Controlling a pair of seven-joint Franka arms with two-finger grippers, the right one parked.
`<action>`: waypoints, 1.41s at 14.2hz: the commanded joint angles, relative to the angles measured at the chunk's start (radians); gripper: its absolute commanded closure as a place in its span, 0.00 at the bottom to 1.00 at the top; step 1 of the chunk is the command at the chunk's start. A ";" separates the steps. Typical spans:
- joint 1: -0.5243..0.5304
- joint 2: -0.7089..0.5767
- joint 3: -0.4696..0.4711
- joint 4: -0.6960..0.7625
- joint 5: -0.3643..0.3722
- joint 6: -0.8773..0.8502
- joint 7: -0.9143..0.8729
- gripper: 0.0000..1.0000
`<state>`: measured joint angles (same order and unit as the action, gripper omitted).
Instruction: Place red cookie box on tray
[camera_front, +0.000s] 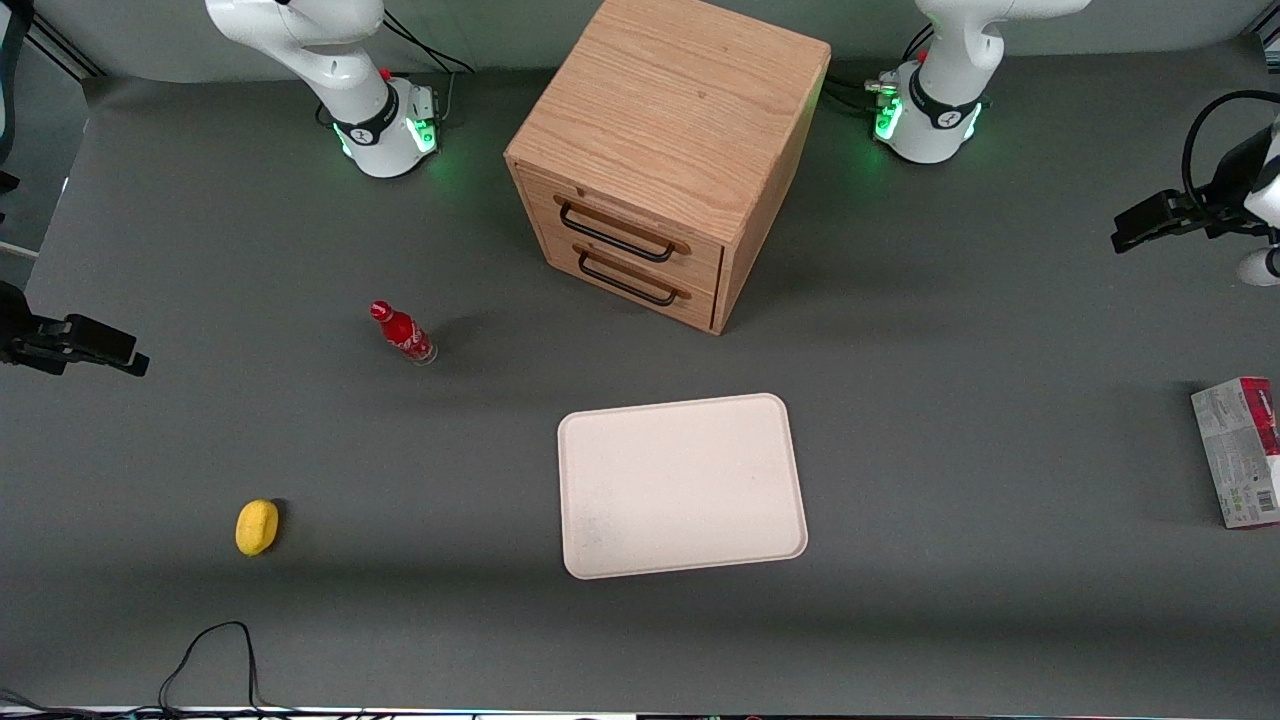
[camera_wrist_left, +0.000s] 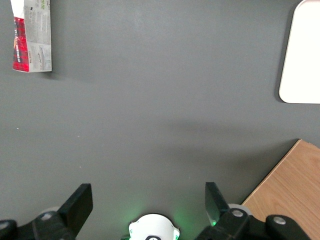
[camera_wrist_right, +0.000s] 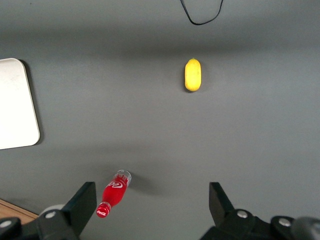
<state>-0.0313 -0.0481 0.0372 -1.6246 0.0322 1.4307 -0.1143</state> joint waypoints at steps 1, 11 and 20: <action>0.004 0.034 -0.014 0.048 -0.008 -0.042 0.039 0.00; 0.016 0.051 -0.013 0.049 -0.005 -0.061 0.031 0.00; 0.028 0.108 0.000 0.106 0.067 -0.033 0.047 0.00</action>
<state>-0.0141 0.0218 0.0342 -1.5677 0.0538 1.4036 -0.0932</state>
